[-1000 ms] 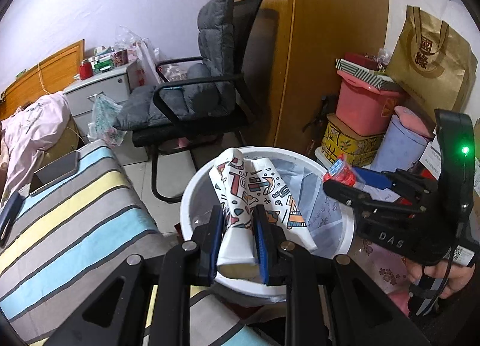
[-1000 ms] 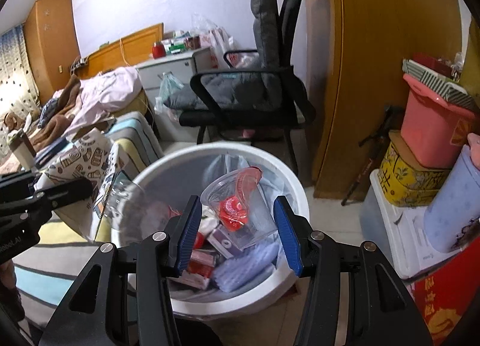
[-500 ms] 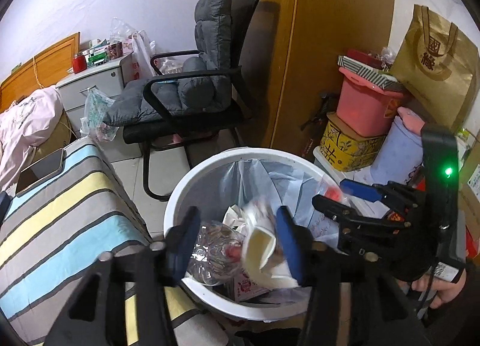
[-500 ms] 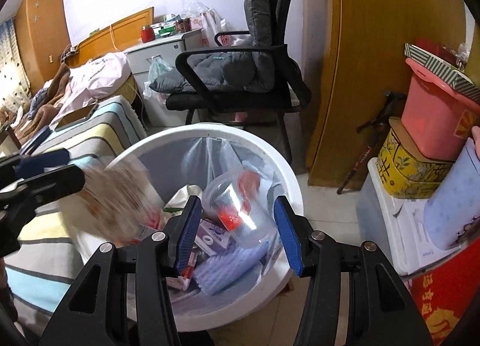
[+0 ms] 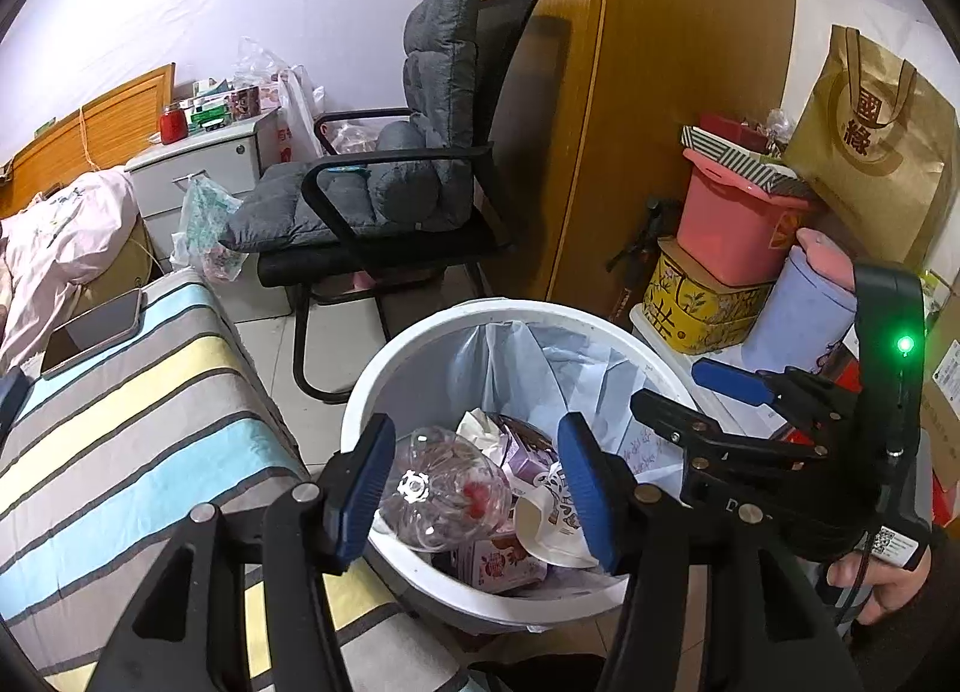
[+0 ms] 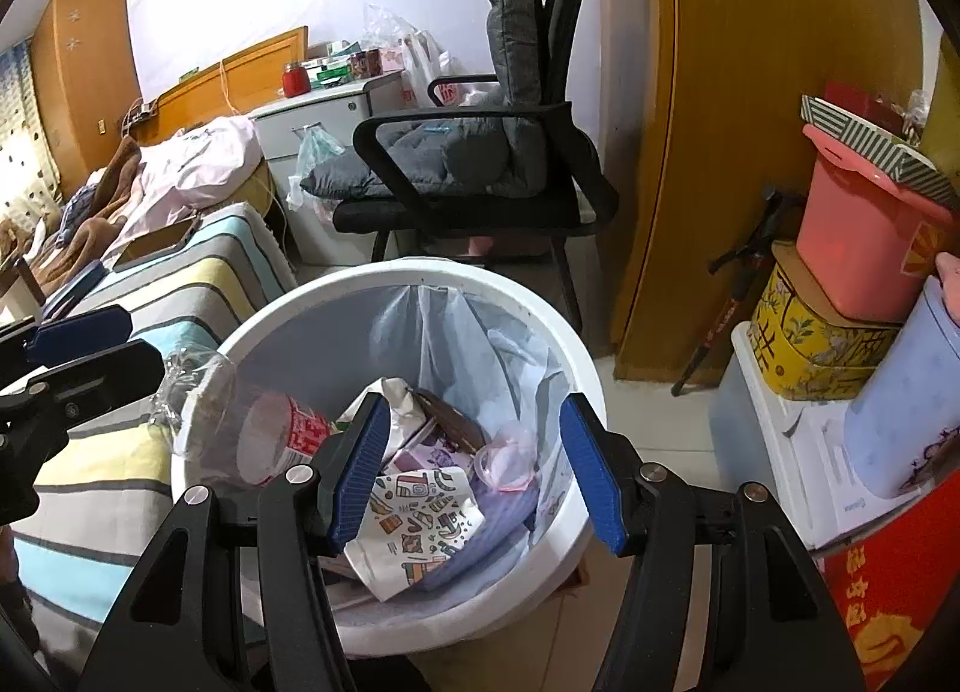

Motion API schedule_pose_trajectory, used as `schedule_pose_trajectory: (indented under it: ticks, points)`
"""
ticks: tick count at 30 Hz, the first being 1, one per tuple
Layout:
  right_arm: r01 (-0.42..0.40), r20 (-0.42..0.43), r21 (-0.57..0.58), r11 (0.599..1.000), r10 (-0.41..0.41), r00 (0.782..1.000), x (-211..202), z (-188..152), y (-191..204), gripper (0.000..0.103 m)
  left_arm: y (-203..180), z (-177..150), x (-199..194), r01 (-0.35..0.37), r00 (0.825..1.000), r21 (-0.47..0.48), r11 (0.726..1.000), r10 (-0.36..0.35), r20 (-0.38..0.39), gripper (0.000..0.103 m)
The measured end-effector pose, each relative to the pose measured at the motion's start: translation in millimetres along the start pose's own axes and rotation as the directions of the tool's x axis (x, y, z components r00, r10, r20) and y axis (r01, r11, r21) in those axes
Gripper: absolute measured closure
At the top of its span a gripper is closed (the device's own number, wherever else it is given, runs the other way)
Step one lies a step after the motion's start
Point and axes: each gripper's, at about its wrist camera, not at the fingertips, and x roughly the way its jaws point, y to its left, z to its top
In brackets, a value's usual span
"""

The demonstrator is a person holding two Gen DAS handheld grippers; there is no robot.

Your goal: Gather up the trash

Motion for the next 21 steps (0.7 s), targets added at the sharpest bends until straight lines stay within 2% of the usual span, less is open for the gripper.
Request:
schedule_pose_trajectory:
  ticks: [9,13,21]
  points:
    - [0.002,0.044,0.002,1.000,-0.002,0.999,-19,-3,10,0.042,6,-11,-23,-0.013,0.999,-0.036,0.999,0.014,0.040,0.039]
    - [-0.005,0.080,-0.003,1.000,0.005,0.997,-35,-6,18,0.042,3,-19,-35,-0.039,0.997,-0.034,0.999,0.041,0.058,0.034]
    - [0.040,0.155,0.001,0.999,-0.040,0.987,-63,-23,35,0.042,0,-41,-62,-0.118,0.987,-0.052,0.992,0.123,0.107,0.034]
